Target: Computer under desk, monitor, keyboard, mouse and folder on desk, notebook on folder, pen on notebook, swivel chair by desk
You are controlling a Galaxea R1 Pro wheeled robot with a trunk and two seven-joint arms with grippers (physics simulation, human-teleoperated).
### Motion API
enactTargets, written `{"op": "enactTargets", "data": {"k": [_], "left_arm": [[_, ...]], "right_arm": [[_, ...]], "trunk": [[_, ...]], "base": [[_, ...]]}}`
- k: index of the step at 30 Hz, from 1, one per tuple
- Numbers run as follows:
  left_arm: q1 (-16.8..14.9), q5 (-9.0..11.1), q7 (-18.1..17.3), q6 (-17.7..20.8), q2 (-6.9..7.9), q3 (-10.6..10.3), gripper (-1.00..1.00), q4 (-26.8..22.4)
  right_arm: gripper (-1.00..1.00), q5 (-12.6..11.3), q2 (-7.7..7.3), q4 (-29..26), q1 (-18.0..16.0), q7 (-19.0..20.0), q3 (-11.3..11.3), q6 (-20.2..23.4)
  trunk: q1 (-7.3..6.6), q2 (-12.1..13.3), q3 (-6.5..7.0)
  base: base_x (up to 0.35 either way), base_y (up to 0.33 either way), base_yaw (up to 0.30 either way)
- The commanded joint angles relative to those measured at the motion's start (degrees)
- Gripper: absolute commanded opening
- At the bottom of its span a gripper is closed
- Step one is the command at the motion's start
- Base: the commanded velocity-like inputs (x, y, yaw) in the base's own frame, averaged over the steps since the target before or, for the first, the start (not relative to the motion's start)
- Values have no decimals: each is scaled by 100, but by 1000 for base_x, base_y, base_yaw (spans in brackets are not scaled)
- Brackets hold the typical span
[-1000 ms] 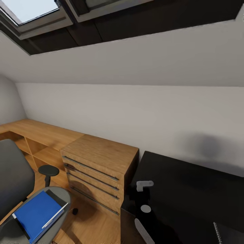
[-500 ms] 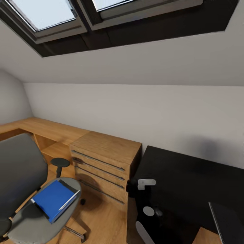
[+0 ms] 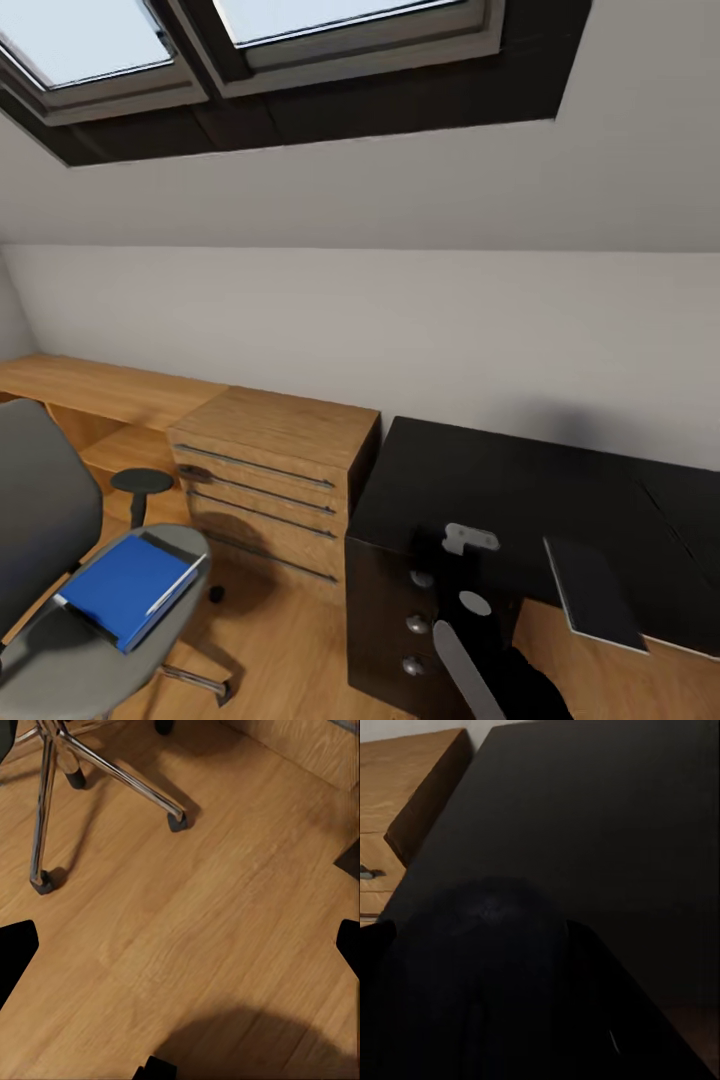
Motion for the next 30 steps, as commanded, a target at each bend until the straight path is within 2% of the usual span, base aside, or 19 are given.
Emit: {"op": "enactTargets", "data": {"k": [1,2,4,5,7,11,12,18,30], "left_arm": [[-2,57,29,-40,-6,-26,100,22],[-2,55,29,-40,-15,-27,100,35],[-4,50,29,-39,-80,-27,100,78],[-4,50,29,-37,-96,-26,100,86],[-3,48,29,-32,-134,-26,100,110],[2,40,29,-29,-168,-24,100,198],[3,38,29,-29,-174,-24,100,217],[4,38,29,-29,-176,-25,100,224],[4,38,29,-29,-176,-24,100,223]], "right_arm": [[-100,-101,4,39,-6,-46,-297,5],[-100,-113,5,61,-6,-45,-408,5],[-100,-142,11,129,-6,-39,-874,6],[-100,-147,14,140,-6,-36,-989,6],[-100,-157,27,166,-6,-34,-1435,5],[-100,-174,59,249,-6,-37,-2450,12],[-100,-177,75,282,-6,-21,-2827,13],[-100,-177,74,289,-6,-16,-2923,5],[-100,-174,70,506,-6,-7,-2944,-7]], "trunk": [[0,-4,-5],[0,-4,-5],[0,-4,-5],[0,-4,-5],[0,-4,-5],[0,-4,-12],[0,-4,-12],[0,-4,-12],[0,-4,-12]], "base": [[-23,0,-297],[-18,0,-297],[-10,0,-297],[-6,0,-297],[-3,0,-297],[-1,0,-227],[0,0,-22],[0,0,-50],[0,0,-254]]}}
